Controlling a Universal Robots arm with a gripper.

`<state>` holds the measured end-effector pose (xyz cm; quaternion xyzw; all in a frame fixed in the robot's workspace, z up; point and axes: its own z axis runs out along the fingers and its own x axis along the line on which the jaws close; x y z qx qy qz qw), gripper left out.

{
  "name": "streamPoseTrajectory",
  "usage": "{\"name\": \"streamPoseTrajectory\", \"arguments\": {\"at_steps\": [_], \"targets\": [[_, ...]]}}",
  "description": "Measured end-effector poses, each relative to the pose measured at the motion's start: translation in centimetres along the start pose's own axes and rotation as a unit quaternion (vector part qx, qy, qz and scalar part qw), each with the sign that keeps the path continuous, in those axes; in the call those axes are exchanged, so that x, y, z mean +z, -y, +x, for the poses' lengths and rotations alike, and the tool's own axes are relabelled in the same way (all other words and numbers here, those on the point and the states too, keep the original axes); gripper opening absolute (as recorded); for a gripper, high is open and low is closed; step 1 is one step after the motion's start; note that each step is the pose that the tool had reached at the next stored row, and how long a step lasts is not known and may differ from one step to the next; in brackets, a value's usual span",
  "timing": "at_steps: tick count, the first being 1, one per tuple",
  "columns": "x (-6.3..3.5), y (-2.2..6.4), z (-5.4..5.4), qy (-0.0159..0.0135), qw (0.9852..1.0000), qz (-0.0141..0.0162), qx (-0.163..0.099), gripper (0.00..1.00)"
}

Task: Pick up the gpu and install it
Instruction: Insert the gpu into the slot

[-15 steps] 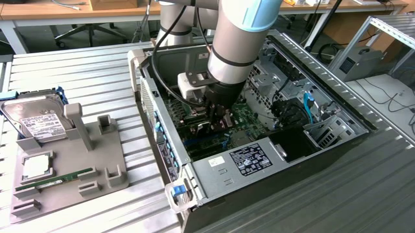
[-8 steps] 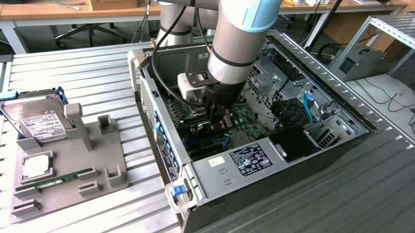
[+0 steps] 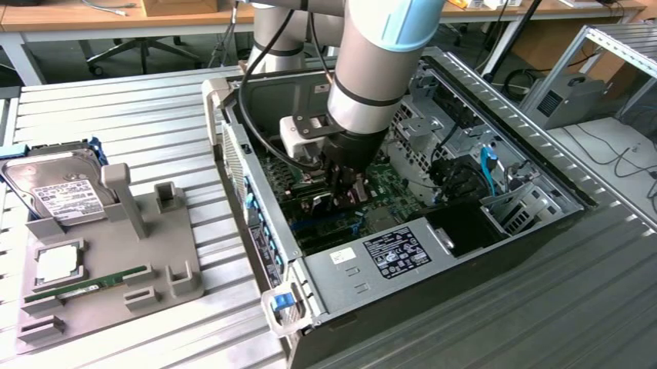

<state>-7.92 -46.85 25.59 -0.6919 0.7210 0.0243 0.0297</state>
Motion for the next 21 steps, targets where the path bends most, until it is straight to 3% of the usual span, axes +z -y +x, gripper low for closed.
{"name": "streamPoseTrajectory", "arguments": {"at_steps": [21], "targets": [[0.0, -0.11, 0.01, 0.0, 1.0, 0.0002, 0.0, 0.27]]}}
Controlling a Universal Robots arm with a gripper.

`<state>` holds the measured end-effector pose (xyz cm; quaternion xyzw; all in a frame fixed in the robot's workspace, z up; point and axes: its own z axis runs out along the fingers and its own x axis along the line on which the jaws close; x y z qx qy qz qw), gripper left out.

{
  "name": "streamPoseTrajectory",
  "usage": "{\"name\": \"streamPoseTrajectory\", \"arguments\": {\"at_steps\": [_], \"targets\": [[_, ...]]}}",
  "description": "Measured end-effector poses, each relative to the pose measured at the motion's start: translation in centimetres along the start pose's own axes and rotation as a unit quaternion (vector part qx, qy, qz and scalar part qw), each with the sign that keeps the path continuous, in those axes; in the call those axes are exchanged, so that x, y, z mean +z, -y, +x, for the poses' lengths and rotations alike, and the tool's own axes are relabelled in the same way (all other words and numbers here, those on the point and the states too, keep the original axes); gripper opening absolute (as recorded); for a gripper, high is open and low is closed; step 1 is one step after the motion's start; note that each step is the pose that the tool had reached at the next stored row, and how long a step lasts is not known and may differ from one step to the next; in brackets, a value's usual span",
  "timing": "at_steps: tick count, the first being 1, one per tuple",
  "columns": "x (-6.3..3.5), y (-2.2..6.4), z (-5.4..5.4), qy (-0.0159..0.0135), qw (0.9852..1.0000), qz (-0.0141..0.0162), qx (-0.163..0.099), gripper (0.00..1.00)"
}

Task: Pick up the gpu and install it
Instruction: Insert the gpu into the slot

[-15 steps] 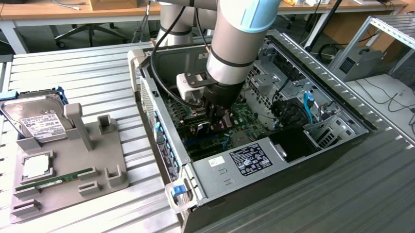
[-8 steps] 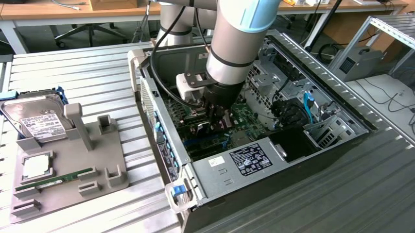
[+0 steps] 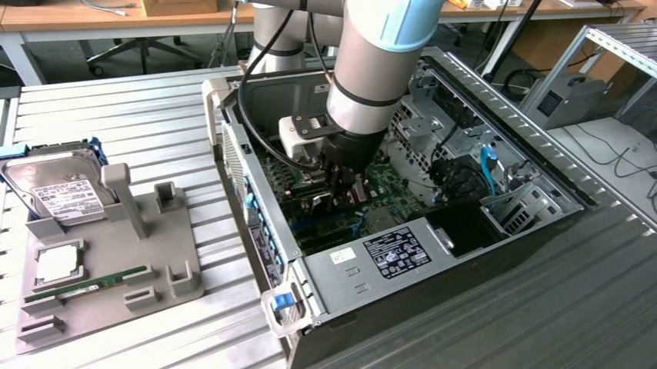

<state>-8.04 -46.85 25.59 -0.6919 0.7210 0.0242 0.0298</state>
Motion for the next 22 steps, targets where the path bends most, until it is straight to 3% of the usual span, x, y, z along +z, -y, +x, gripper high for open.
{"name": "streamPoseTrajectory", "arguments": {"at_steps": [7, 16, 22], "targets": [[-0.12, 0.0, -0.02, -0.0014, 1.0, 0.0002, 0.0, 0.27], [-0.17, 0.0, -0.01, -0.0096, 0.9999, -0.0001, -0.006, 0.27], [-0.17, 0.0, -0.01, -0.0114, 0.9999, -0.0004, -0.01, 0.27]]}}
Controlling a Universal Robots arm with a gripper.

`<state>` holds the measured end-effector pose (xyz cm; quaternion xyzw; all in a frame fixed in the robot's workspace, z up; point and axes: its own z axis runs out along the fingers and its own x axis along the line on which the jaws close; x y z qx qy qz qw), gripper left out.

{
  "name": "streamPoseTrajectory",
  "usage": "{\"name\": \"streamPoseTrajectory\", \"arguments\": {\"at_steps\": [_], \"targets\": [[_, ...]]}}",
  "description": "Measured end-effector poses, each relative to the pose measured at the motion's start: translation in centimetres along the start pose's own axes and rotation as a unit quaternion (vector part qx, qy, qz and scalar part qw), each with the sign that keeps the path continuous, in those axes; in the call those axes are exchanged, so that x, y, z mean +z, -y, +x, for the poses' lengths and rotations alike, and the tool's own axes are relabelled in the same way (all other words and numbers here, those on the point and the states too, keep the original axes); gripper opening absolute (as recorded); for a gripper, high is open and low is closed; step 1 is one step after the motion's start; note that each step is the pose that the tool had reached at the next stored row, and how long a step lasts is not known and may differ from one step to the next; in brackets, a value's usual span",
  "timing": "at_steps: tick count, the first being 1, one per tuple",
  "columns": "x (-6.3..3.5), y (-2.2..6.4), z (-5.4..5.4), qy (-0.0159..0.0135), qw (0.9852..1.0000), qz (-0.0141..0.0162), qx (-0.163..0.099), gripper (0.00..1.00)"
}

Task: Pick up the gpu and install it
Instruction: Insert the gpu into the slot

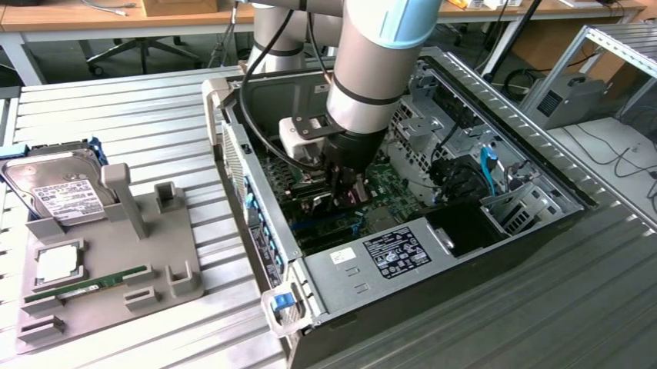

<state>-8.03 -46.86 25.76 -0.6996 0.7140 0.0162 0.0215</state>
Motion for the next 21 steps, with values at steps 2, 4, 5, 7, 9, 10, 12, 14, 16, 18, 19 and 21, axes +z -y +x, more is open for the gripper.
{"name": "streamPoseTrajectory", "arguments": {"at_steps": [2, 4, 5, 7, 9, 10, 12, 14, 16, 18, 19, 21], "targets": [[0.08, 0.0, 0.0, -0.0001, 1.0, 0.0, 0.0, 0.27], [0.15, 0.0, 0.01, -0.0002, 1.0, 0.0, -0.001, 0.27], [0.19, 0.0, 0.01, -0.0001, 1.0, 0.0, -0.001, 0.27], [0.32, 0.0, 0.02, 0.0, 1.0, 0.0, -0.001, 0.27], [0.45, 0.0, 0.03, -0.0002, 1.0, -0.0001, -0.002, 0.27], [0.47, -0.01, 0.03, -0.0003, 1.0, -0.0001, -0.002, 0.27], [0.49, -0.01, 0.03, -0.0002, 1.0, -0.0001, -0.002, 0.27], [0.5, 0.0, 0.02, 0.0, 1.0, -0.0001, -0.002, 0.27], [0.5, 0.0, 0.02, 0.0, 1.0, -0.0001, -0.002, 0.27], [0.5, -0.01, 0.02, 0.0, 1.0, 0.0, 0.0, 0.27], [0.5, -0.01, 0.02, -0.0001, 1.0, 0.0001, 0.002, 0.27], [0.5, -0.01, 0.02, -0.0001, 1.0, 0.0004, 0.007, 0.27]]}}
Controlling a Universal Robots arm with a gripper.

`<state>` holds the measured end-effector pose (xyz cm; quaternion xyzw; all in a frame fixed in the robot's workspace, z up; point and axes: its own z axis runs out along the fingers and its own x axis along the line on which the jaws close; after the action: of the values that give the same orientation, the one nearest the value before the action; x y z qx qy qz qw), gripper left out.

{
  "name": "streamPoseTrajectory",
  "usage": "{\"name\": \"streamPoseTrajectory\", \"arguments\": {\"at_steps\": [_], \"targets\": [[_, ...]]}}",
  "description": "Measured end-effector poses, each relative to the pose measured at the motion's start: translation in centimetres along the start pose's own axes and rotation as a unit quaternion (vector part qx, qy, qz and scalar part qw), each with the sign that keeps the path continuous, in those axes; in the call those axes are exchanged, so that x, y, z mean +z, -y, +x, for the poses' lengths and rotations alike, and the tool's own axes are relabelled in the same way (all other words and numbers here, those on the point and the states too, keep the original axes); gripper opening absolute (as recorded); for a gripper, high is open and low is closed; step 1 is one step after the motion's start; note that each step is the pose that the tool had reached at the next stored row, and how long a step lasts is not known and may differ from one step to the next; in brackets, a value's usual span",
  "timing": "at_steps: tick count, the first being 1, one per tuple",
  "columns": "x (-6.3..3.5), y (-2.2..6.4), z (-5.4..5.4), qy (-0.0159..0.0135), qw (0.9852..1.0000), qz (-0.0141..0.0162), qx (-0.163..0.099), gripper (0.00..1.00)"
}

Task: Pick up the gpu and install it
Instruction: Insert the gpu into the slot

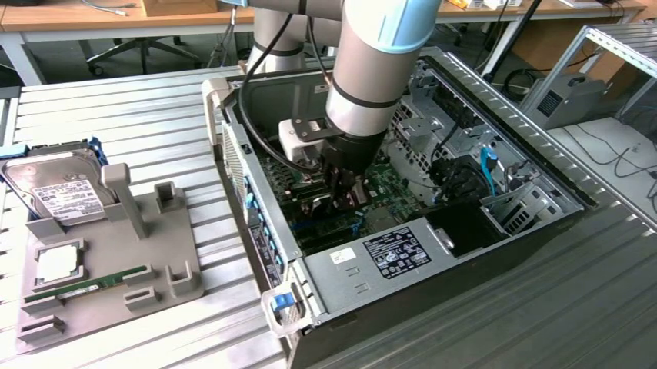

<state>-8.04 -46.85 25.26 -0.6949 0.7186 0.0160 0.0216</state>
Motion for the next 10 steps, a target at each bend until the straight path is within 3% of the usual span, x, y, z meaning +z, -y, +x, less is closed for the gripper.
{"name": "streamPoseTrajectory", "arguments": {"at_steps": [10], "targets": [[0.01, 0.0, 0.0, -0.0003, 0.9999, 0.0007, 0.014, 0.27]]}}
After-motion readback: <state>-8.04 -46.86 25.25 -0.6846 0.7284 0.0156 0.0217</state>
